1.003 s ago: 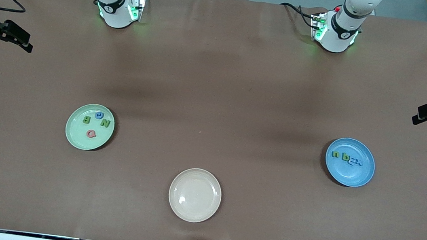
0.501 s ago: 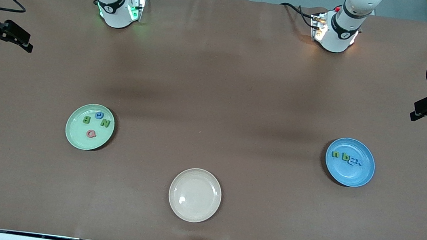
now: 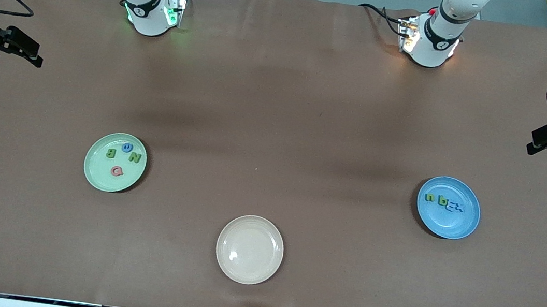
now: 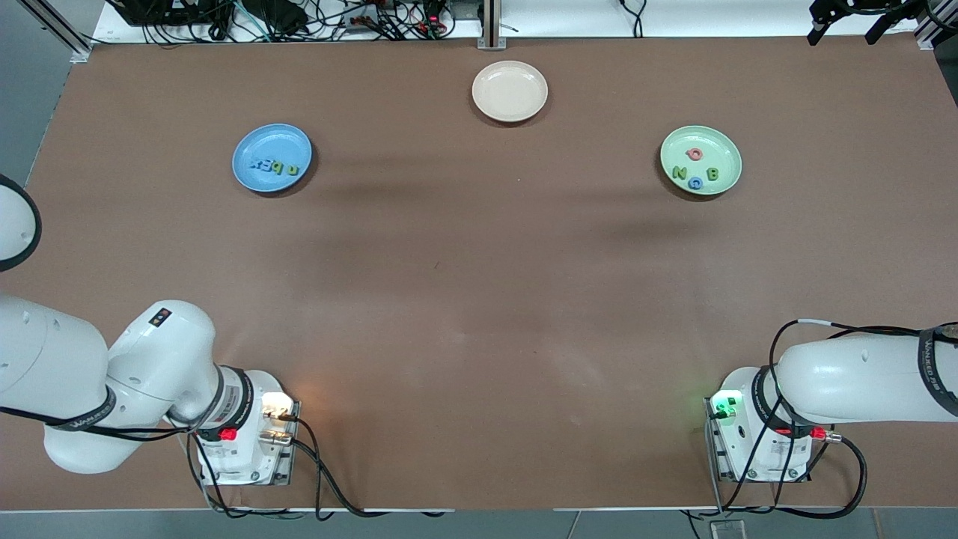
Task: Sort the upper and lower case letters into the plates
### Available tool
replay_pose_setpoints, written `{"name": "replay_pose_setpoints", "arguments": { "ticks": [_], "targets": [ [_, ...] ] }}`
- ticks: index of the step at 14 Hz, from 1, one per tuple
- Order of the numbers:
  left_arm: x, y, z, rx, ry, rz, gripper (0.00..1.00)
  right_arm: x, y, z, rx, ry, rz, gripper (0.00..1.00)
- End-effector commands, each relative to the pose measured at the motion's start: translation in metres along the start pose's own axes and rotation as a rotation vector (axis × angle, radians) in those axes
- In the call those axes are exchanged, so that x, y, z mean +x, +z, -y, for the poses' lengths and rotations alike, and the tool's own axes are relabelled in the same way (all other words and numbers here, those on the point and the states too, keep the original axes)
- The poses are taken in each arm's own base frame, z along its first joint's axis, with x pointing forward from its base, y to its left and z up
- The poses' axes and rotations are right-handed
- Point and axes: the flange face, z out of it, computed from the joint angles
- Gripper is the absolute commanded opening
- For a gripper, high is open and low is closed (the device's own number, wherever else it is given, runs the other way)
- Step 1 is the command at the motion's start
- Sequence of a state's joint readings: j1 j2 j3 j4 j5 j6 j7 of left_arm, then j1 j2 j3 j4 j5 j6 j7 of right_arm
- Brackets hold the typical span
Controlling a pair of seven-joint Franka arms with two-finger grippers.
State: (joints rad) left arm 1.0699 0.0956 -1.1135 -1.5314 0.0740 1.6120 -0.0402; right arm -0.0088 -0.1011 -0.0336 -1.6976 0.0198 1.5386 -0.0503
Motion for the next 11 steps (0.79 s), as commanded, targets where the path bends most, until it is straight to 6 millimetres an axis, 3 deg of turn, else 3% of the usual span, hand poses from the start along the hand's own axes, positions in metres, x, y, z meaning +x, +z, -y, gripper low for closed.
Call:
{"name": "replay_pose_setpoints", "arguments": {
  "ticks": [1, 5, 11],
  "targets": [
    [-0.002, -0.002, 0.0, 0.024, -0.005, -0.011, 1.0, -0.004, 0.0, 0.0, 0.013, 0.004, -0.002, 1.0],
    [0.0, 0.0, 0.01, 0.022, -0.018, -0.008, 1.0, -0.004, 0.0, 0.0, 0.011, 0.004, -0.003, 1.0],
    [0.002, 0.007, -0.01, 0.067, -0.008, 0.009, 1.0, -0.004, -0.001, 0.0, 0.009, 0.003, -0.006, 1.0]
  ]
}}
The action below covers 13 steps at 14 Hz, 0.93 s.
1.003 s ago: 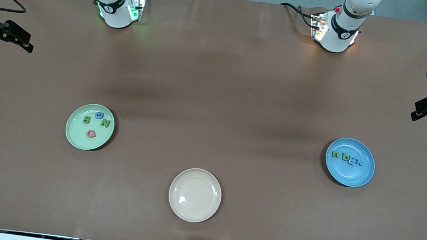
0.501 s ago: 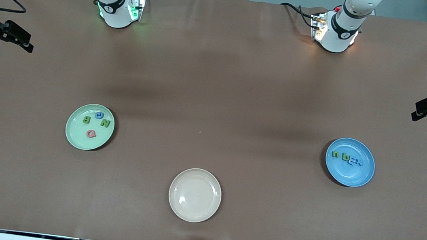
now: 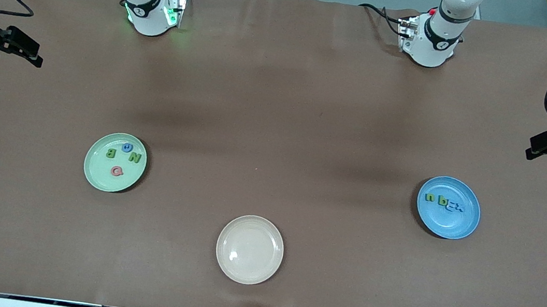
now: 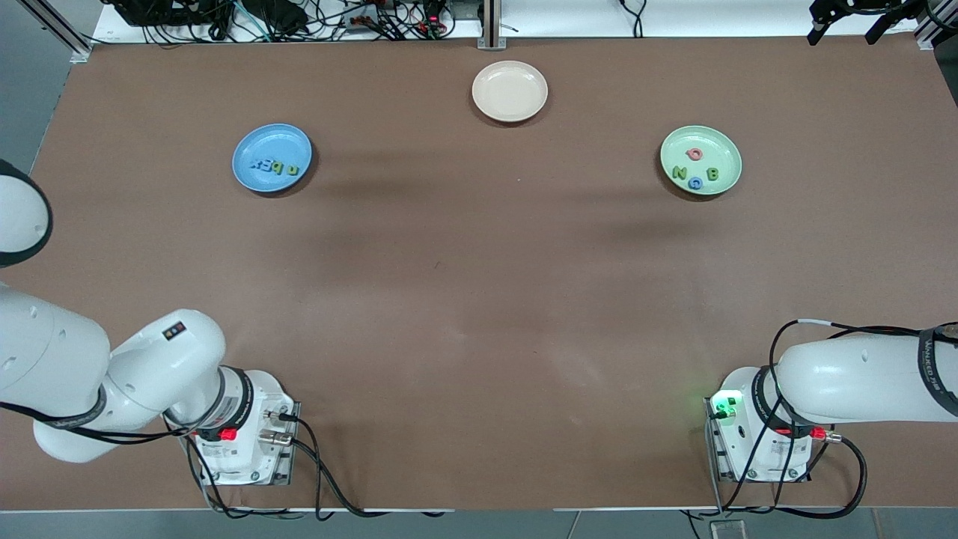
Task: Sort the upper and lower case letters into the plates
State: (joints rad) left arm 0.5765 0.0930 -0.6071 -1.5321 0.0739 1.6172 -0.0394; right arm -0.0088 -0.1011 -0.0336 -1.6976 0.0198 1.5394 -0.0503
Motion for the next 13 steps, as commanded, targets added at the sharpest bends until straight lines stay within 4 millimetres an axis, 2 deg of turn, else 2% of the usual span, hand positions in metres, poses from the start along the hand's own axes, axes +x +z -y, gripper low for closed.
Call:
{"name": "replay_pose_setpoints", "arguments": {
  "ticks": [1, 13],
  "targets": [
    [-0.008, -0.013, -0.009, 0.03, 0.0, -0.017, 1.0, -0.004, -0.001, 0.001, 0.009, 0.003, -0.005, 1.0],
    [-0.012, -0.018, -0.02, 0.036, 0.014, -0.019, 1.0, -0.003, -0.002, 0.002, -0.001, -0.001, -0.009, 1.0]
  ]
}}
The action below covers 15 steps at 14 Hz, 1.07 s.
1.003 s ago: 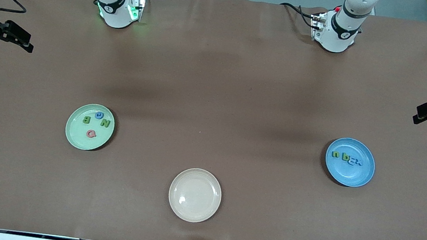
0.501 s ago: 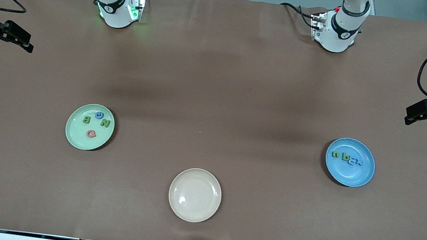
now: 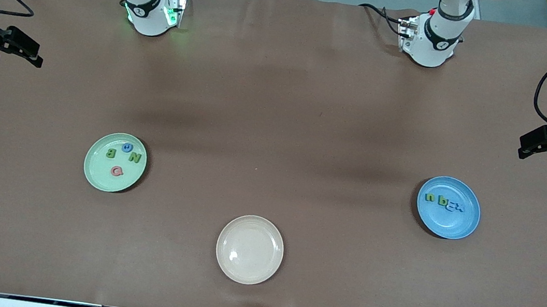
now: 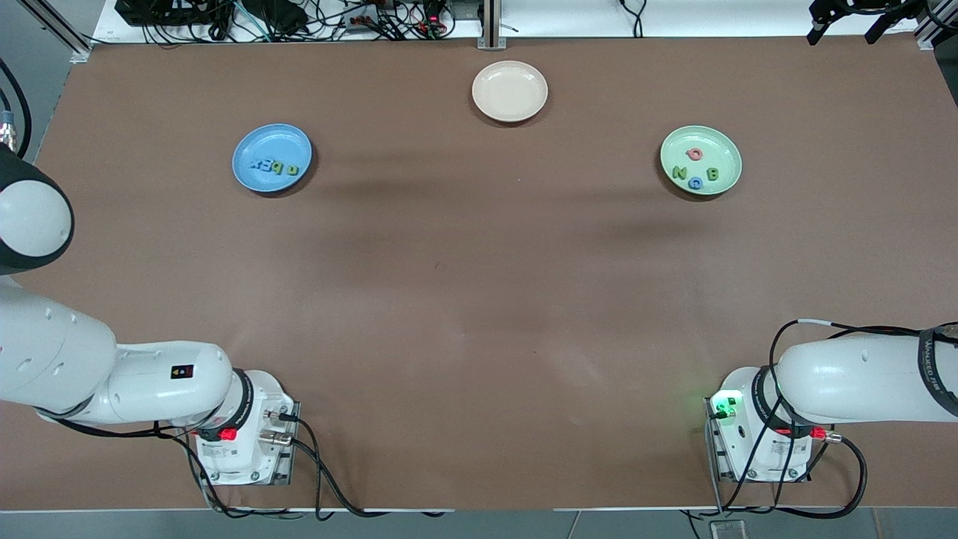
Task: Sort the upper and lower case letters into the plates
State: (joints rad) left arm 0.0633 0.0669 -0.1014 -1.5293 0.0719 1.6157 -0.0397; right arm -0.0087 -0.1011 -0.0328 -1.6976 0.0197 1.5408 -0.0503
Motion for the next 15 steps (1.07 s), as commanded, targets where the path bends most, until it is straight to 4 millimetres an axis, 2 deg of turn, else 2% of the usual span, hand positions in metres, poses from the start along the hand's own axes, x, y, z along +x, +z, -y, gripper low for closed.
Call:
{"name": "replay_pose_setpoints", "arguments": {
  "ticks": [1, 3, 10, 13, 15],
  "targets": [
    [-0.009, -0.011, -0.006, -0.008, 0.012, -0.008, 1.0, -0.004, -0.002, 0.0, 0.0, 0.001, -0.007, 1.0],
    [-0.009, -0.01, -0.002, -0.007, 0.005, -0.006, 1.0, -0.004, -0.003, 0.0, 0.0, 0.001, -0.007, 1.0],
    [-0.013, -0.014, -0.006, -0.007, 0.011, -0.013, 1.0, -0.005, -0.002, 0.001, -0.003, 0.0, -0.003, 1.0],
    [-0.023, -0.018, -0.014, -0.036, 0.017, -0.018, 1.0, -0.005, -0.002, 0.001, -0.004, 0.001, 0.0, 1.0],
    [-0.036, -0.019, -0.011, -0.062, 0.006, -0.009, 1.0, -0.006, -0.003, 0.002, -0.003, 0.029, 0.001, 1.0]
  ]
}}
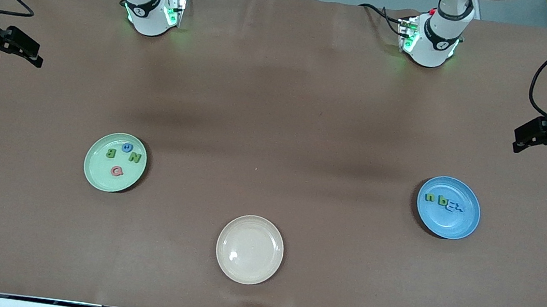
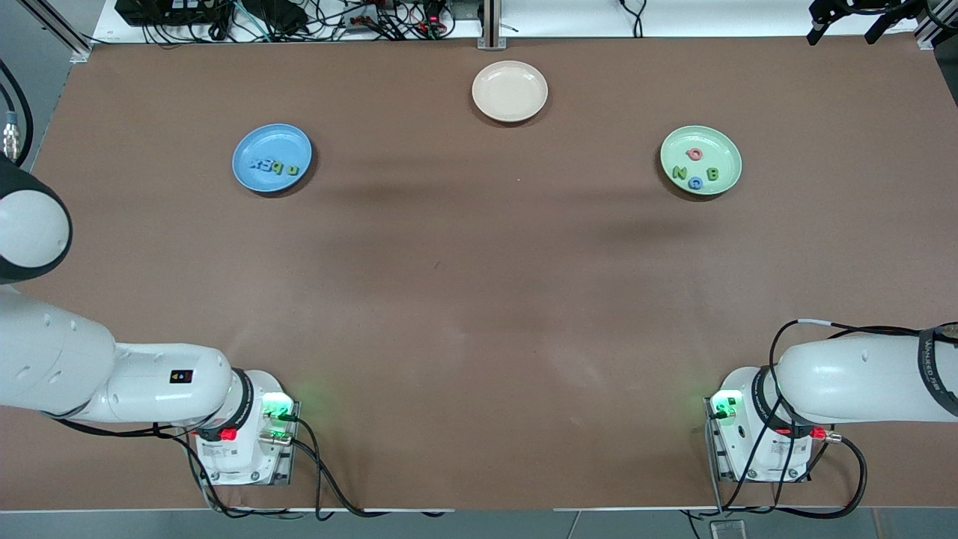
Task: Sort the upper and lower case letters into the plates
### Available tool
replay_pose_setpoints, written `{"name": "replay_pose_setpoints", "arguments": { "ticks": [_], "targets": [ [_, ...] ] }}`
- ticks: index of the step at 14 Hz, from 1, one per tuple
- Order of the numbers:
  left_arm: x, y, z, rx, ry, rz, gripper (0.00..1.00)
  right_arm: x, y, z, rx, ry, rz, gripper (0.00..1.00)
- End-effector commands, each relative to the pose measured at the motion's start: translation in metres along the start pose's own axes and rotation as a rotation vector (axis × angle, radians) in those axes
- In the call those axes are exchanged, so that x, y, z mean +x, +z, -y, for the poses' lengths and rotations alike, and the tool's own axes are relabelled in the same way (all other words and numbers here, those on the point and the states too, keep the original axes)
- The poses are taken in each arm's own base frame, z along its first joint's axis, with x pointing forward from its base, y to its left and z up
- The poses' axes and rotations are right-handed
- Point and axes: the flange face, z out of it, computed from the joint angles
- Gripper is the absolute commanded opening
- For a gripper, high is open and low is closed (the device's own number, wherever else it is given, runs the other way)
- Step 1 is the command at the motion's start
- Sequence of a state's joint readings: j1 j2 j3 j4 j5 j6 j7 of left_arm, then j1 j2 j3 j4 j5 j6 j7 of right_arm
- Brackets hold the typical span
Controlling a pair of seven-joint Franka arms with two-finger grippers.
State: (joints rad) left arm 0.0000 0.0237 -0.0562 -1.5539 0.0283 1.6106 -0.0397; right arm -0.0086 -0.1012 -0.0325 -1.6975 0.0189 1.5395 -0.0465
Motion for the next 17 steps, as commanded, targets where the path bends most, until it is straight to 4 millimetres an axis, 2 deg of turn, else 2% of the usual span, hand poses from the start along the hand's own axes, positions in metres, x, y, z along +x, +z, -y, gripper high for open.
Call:
{"name": "replay_pose_setpoints", "arguments": {
  "ticks": [1, 4, 17],
  "targets": [
    [-0.0252, -0.0039, 0.0037, -0.023, -0.01, 0.01, 1.0, -0.006, -0.0026, 0.0015, -0.002, 0.031, 0.0, 1.0],
    [-0.0273, -0.0098, 0.0063, -0.023, -0.002, 0.007, 1.0, -0.0053, -0.002, 0.0015, -0.002, 0.033, 0.0, 1.0],
    [-0.0266, -0.0114, 0.0088, -0.023, -0.007, -0.004, 1.0, -0.005, -0.0022, 0.0022, -0.002, 0.03, -0.003, 1.0]
  ]
}}
